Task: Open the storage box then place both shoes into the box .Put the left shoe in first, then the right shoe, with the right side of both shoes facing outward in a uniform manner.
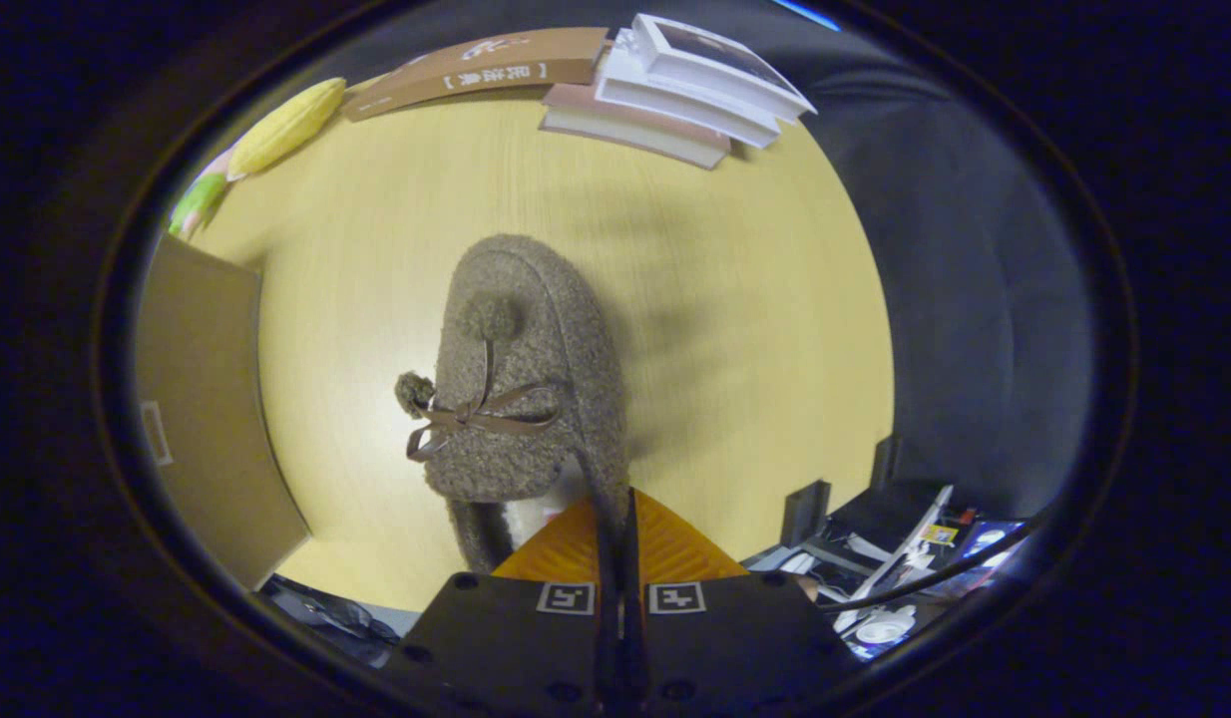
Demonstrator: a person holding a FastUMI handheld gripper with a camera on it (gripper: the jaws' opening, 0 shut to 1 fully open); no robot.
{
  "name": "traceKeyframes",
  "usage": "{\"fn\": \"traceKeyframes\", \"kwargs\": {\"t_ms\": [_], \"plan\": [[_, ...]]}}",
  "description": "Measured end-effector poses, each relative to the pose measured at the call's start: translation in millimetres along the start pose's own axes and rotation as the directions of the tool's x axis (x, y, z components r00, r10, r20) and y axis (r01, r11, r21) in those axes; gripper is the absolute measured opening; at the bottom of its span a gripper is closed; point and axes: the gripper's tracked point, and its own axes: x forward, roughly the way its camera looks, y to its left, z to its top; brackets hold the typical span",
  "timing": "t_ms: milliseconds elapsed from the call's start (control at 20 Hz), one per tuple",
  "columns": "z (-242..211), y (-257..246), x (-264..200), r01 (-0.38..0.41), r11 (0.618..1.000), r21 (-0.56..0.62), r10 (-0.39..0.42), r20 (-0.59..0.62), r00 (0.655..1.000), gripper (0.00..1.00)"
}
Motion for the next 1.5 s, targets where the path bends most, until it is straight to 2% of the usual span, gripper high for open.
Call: {"fn": "traceKeyframes", "kwargs": {"t_ms": [350,550,750,1050,1250,1500], "plan": [[15.1,9.8,-124.4,0.127,0.991,0.048,-0.132,0.120,0.984,0.06],[24.7,48.0,-188.0,0.113,0.991,0.071,-0.125,0.191,0.974,0.06],[26.7,109.1,-233.4,0.061,0.997,0.049,-0.071,0.227,0.971,0.06],[17.0,197.7,-240.3,0.001,1.000,0.012,-0.003,0.206,0.979,0.06],[11.9,240.6,-214.1,-0.032,0.999,-0.012,0.033,0.173,0.984,0.06],[8.6,267.2,-174.4,-0.035,0.999,-0.039,0.040,0.140,0.989,0.06]]}}
